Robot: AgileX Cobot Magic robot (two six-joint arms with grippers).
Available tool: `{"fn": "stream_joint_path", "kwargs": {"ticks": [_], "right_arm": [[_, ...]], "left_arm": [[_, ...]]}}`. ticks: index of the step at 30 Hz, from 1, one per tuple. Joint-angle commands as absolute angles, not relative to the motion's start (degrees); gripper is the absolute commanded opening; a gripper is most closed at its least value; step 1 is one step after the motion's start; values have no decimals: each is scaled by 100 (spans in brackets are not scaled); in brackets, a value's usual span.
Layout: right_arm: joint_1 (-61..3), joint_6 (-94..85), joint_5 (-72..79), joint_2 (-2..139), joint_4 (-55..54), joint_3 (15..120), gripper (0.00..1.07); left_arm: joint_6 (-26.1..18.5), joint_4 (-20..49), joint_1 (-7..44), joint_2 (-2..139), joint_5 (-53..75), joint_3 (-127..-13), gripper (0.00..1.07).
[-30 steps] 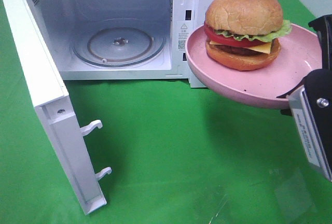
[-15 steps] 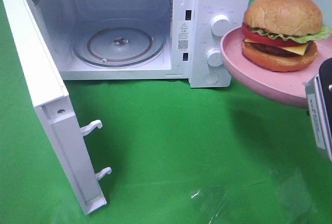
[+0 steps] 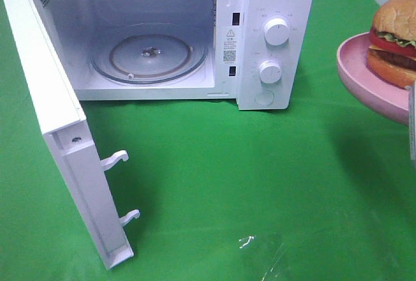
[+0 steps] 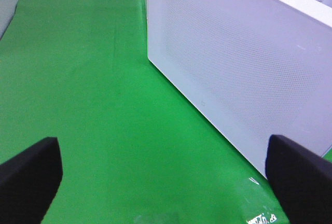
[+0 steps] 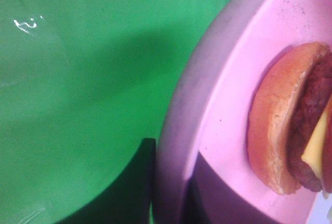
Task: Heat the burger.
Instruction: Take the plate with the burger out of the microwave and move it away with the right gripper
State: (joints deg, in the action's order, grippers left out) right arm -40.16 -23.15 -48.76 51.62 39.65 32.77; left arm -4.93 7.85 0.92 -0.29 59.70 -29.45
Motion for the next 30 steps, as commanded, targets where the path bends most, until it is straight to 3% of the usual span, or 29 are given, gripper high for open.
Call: {"fn": "stream_joint_path", "kwargs": {"ticks": [1, 30], "right_arm": [[-3994, -1868, -4985, 5076, 4532, 3346, 0], [-3994, 315, -6142, 5180, 4939, 3352, 0]], "left_arm": [[-470, 773, 86, -109, 5930, -2922, 100], [-470, 773, 86, -109, 5930, -2922, 100]]}}
